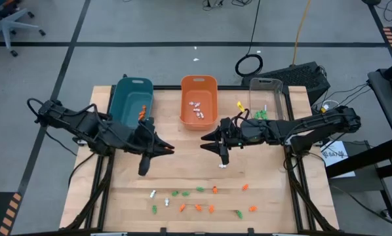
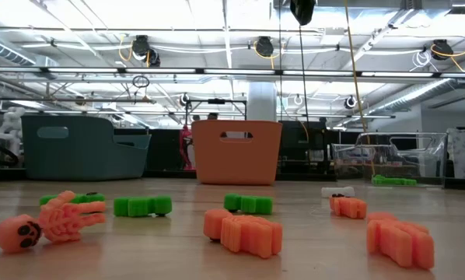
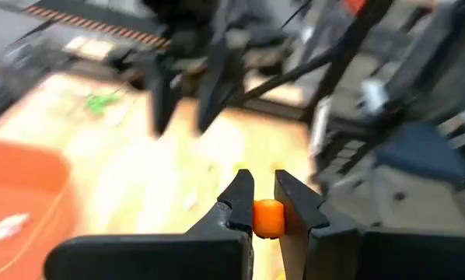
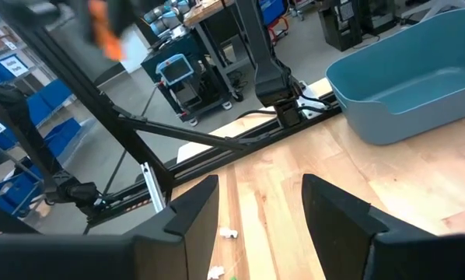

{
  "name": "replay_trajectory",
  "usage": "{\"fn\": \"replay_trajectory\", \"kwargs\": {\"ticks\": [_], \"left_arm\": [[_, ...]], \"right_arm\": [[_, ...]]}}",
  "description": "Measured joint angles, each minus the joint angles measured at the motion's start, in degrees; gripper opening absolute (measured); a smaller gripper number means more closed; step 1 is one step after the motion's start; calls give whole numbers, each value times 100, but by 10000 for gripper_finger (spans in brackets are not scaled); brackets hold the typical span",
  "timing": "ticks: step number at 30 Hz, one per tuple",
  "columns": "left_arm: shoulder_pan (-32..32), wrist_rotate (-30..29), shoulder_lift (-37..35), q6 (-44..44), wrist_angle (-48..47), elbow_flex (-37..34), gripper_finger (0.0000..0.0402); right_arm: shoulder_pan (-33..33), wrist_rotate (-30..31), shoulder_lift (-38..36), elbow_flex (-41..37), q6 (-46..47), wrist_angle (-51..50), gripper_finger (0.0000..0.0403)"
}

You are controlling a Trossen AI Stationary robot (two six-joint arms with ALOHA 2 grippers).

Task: Sort Halloween decoration
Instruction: Put the orange skeleton toy into the blue bin

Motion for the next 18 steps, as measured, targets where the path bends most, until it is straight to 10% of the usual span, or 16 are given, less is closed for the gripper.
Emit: {"fn": "replay_trajectory", "kwargs": {"ticks": [8,18], "left_arm": [[94,-1567,0,69,-1696,0,23],[1949,-478,0,1112,-2794,0,23]], "right_arm": [[22,-19,0,0,186,-20,171],[-66,-26,2,0,-236,-439,171]]}}
